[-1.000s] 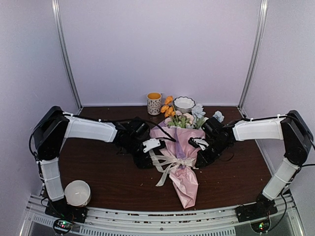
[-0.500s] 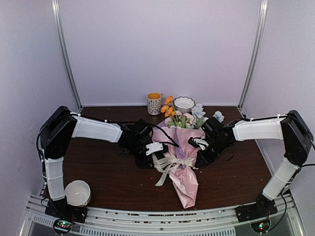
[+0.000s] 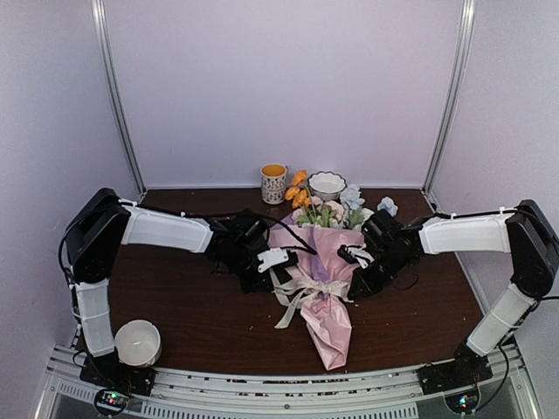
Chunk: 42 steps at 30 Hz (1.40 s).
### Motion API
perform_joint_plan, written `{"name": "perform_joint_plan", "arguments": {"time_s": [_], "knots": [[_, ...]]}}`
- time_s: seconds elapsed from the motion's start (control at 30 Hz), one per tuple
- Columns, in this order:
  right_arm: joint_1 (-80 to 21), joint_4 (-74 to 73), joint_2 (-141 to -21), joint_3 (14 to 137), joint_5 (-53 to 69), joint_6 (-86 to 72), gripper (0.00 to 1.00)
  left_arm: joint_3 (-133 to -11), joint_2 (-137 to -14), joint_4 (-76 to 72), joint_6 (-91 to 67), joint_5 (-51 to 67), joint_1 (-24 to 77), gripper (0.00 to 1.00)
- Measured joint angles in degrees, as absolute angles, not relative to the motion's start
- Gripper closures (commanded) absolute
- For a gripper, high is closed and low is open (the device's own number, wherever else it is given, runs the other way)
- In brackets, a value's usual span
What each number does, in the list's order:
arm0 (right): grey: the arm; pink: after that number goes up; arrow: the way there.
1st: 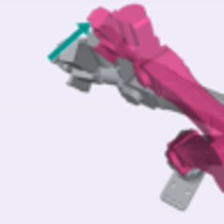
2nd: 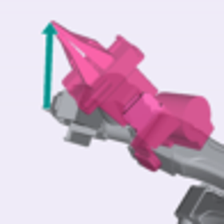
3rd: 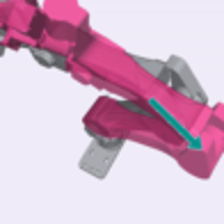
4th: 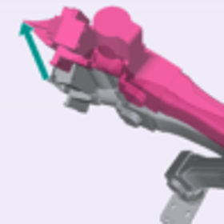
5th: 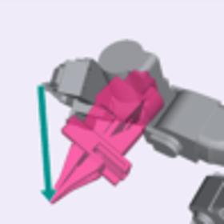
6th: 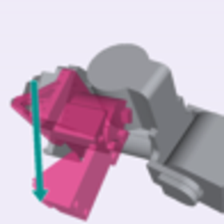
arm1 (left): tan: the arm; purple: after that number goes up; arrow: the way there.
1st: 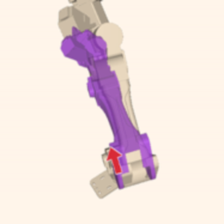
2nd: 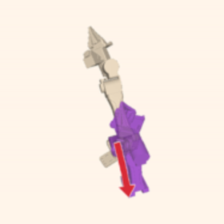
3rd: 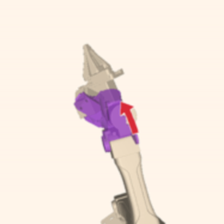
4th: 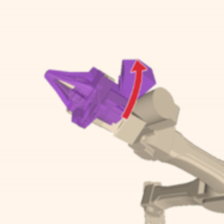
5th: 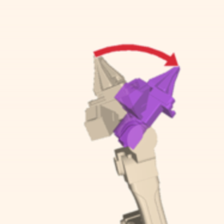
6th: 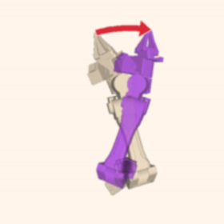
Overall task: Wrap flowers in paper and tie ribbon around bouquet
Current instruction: Tie the half-tied ribbon around the folded bouquet.
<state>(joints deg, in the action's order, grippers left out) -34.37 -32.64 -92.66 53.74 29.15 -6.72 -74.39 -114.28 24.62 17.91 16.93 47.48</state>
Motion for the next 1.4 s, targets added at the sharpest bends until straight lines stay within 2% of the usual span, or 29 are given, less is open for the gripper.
{"name": "perform_joint_plan", "arguments": {"time_s": [0.23, 0.63, 1.07, 1.4], "knots": [[-34.41, -28.45, -87.79, 46.61, 32.93, -12.03, 1.0, -68.58, -107.61, 16.19, 10.41, 19.35, 45.25, 1.0], [-35.0, -18.96, -84.25, 34.46, 35.57, -21.32, 1.0, -61.23, -107.42, 1.48, -6.7, 17.87, 40.4, 1.0], [-34.98, -14.92, -82.28, 31.09, 35.99, -25.1, 1.0, -59.7, -108.97, 2.17, -10.68, 13.26, 40.18, 1.0], [-34.63, -15.05, -82.35, 31.27, 36.14, -24.8, 1.0, -58.94, -109.08, 2.68, -9.8, 15.09, 40.21, 1.0]]}}
